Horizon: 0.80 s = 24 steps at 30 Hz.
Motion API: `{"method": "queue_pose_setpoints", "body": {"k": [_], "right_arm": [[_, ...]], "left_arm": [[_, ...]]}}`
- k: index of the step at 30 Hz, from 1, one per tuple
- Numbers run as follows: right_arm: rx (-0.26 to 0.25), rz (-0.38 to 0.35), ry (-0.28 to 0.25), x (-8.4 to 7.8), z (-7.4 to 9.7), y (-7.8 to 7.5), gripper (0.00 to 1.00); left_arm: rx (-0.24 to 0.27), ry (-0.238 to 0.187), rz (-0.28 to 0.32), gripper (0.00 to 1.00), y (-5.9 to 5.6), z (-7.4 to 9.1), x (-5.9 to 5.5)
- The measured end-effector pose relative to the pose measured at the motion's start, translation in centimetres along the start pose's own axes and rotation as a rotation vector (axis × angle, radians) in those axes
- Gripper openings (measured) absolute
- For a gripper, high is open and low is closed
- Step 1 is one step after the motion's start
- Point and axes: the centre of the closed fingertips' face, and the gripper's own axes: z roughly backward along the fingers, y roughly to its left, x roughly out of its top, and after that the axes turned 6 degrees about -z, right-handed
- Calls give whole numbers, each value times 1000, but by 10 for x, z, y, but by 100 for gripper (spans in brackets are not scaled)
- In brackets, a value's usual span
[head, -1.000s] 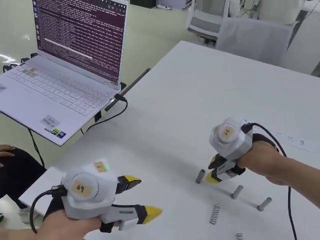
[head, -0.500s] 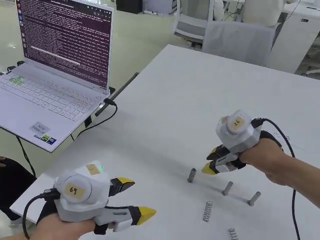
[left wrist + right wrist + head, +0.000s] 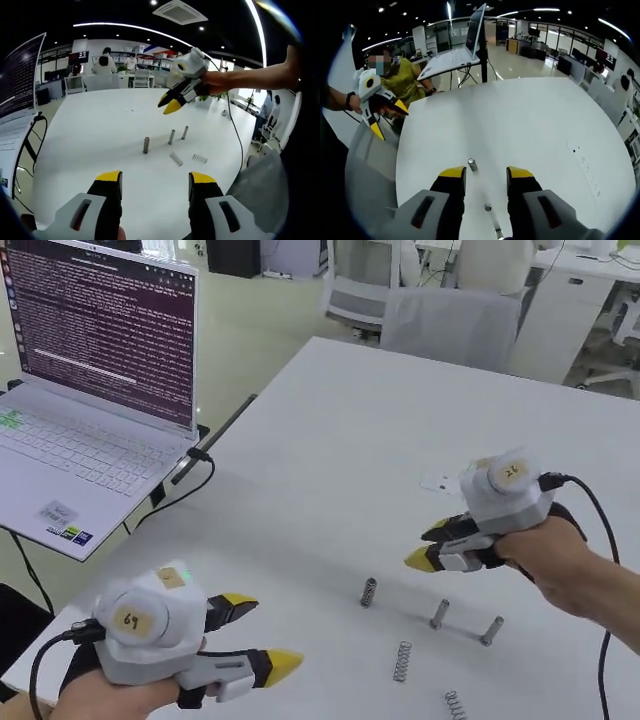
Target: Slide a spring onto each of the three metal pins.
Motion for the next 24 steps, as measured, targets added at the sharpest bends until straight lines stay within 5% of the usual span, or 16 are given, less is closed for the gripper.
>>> {"method": "queue_pose_setpoints", "body": {"k": [24], "right_arm": [[-142,-210,-164,-36,77,-16,37]], "left_arm": [[-47,1,-27,49,-5,-17,17]]}}
